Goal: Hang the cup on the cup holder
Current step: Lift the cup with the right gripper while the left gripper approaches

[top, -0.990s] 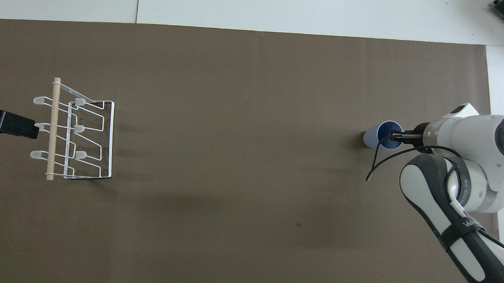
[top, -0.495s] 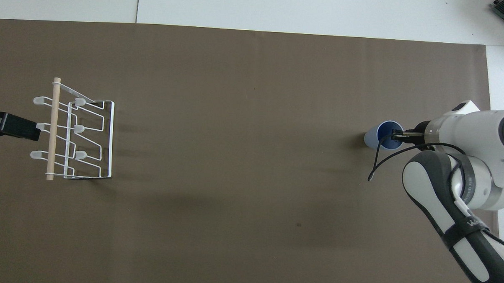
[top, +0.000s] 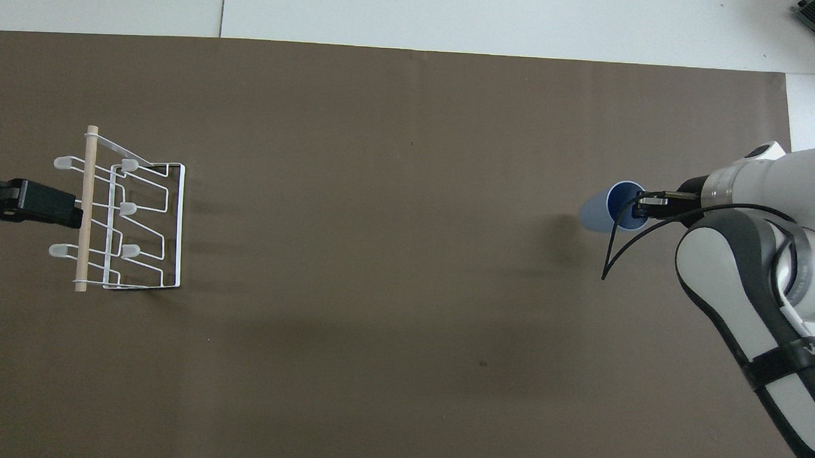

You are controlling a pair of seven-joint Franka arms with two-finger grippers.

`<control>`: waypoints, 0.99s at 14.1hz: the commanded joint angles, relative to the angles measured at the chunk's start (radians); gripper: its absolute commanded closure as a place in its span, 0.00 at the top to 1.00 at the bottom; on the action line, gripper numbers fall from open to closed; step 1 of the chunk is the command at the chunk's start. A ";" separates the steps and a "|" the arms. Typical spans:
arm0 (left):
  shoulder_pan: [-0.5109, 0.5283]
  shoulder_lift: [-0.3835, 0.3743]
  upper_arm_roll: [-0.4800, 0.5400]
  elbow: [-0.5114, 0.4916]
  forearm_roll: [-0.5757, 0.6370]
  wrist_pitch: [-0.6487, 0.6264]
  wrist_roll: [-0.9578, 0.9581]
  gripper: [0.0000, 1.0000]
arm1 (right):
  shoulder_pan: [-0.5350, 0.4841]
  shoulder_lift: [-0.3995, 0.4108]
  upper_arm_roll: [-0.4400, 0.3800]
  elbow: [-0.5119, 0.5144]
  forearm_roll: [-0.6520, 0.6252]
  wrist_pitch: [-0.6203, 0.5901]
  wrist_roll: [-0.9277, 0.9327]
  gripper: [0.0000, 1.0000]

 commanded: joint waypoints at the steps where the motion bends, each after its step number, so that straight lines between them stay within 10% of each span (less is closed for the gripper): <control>1: -0.007 -0.014 -0.001 0.003 -0.084 -0.013 -0.127 1.00 | -0.003 0.031 0.003 0.082 0.169 -0.101 -0.102 0.00; 8: 0.008 -0.025 0.007 -0.036 -0.371 0.031 -0.517 1.00 | 0.006 0.007 0.104 0.087 0.497 -0.210 -0.297 0.00; 14: 0.036 -0.143 0.013 -0.276 -0.635 0.184 -0.779 1.00 | 0.006 -0.030 0.182 0.087 0.735 -0.329 -0.293 0.00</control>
